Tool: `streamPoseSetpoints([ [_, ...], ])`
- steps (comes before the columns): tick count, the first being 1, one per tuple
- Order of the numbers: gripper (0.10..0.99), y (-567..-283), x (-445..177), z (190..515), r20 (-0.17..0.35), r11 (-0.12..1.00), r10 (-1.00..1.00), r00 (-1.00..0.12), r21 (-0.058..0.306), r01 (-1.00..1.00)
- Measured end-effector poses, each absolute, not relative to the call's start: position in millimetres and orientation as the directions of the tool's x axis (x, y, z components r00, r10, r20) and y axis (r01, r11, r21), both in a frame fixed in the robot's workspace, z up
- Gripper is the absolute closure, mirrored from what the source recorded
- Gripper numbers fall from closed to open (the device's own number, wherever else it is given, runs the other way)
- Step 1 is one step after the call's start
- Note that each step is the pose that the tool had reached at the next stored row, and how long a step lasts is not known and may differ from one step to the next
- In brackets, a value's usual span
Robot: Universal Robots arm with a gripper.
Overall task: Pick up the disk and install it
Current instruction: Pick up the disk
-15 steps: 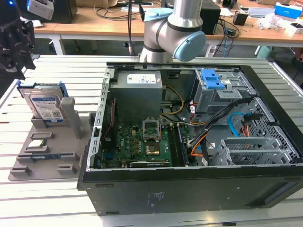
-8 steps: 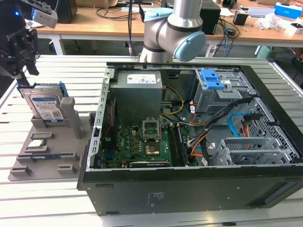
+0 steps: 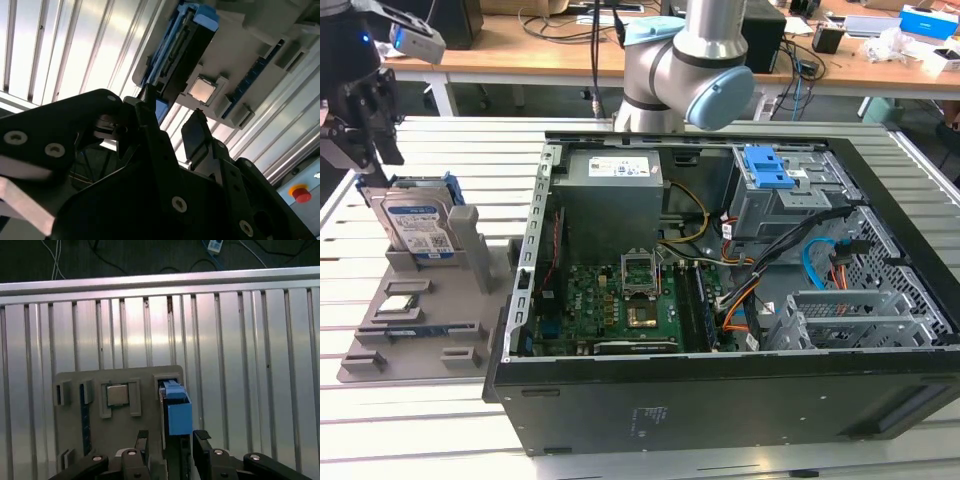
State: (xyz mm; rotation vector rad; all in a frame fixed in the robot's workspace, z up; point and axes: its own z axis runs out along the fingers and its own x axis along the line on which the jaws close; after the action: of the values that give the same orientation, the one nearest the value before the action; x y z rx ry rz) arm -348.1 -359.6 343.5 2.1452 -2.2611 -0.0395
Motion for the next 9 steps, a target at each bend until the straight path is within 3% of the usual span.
streamPoseSetpoints([
  [9, 0.604, -352.2, -350.2, 328.6, -0.003, 0.002, -1.0, -0.002, 0.035, -0.999],
])
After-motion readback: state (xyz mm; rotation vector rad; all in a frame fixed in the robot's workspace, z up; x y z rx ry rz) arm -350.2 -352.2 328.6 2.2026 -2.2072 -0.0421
